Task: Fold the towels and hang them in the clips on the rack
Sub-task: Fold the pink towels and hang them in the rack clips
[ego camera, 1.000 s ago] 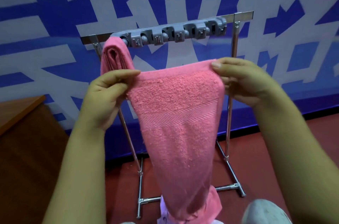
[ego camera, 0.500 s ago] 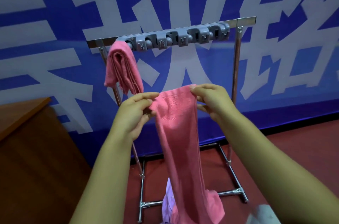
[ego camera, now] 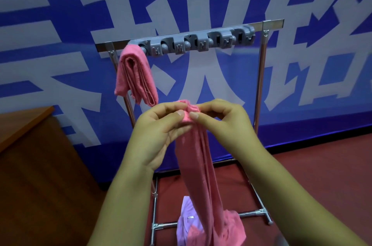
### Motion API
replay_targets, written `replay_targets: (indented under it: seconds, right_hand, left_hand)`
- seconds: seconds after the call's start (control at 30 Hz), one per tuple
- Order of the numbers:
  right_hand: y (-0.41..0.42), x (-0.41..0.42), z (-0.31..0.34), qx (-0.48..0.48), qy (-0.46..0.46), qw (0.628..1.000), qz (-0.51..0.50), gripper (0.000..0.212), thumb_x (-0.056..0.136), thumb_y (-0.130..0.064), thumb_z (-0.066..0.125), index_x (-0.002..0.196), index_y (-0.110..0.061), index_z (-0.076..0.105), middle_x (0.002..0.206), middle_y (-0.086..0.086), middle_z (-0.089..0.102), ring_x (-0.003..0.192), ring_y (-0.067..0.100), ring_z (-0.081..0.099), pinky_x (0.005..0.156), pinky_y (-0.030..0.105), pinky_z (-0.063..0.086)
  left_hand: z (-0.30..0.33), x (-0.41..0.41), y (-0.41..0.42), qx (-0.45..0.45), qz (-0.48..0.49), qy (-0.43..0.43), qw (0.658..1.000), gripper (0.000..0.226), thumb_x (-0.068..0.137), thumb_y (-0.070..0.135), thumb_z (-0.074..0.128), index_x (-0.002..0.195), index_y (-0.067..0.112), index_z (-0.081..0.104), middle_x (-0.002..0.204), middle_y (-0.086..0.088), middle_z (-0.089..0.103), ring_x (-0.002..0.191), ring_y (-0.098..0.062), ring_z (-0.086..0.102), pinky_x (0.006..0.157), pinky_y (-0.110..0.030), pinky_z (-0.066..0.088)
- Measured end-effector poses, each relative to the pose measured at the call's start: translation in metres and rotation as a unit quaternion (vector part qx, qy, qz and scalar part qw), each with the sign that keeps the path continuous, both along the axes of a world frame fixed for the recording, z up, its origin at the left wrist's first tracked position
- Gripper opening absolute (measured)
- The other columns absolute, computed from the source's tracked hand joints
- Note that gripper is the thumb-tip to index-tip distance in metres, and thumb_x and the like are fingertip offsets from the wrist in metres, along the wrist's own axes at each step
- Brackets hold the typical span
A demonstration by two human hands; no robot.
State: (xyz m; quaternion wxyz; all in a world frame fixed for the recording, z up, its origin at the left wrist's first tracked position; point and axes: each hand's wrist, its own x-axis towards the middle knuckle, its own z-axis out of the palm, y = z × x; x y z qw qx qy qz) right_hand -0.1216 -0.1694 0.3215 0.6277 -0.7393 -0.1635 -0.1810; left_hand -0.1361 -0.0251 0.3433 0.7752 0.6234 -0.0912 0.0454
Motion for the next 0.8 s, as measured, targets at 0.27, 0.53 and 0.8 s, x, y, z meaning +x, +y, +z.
replay_targets:
  seconds: [0.27,0.53,0.8]
  right_hand:
    - [-0.011,-0.002,0.003,-0.015,0.013,1.0,0.017,0.013,0.074,-0.015,0.077,0.086,-0.02,0.075,0.081,-0.004,0.073,0.073,0.005,0.067,0.072,0.019,0.054]
    - [-0.015,-0.008,0.007,0.051,0.048,0.995,0.07,0.011,0.076,-0.015,0.073,0.086,-0.018,0.074,0.081,0.001,0.075,0.071,0.005,0.069,0.063,0.015,0.052]
    - [-0.014,-0.015,0.008,0.056,0.047,0.994,0.079,0.022,0.07,-0.027,0.069,0.088,-0.015,0.075,0.084,0.006,0.073,0.081,0.022,0.071,0.074,0.032,0.059]
  left_hand:
    - [-0.001,-0.003,0.001,0.045,-0.007,-0.012,0.999,0.019,0.086,-0.006,0.054,0.098,-0.001,0.068,0.105,-0.01,0.072,0.095,-0.022,0.07,0.076,-0.026,0.058]
    - [0.003,-0.013,-0.004,0.112,0.008,-0.065,0.992,0.017,0.083,-0.008,0.061,0.094,0.001,0.069,0.097,-0.005,0.074,0.088,-0.017,0.072,0.072,-0.024,0.058]
    - [0.003,-0.018,-0.007,0.153,0.038,-0.096,0.983,0.008,0.084,-0.002,0.063,0.086,0.004,0.068,0.083,0.0,0.075,0.073,-0.013,0.073,0.061,-0.018,0.055]
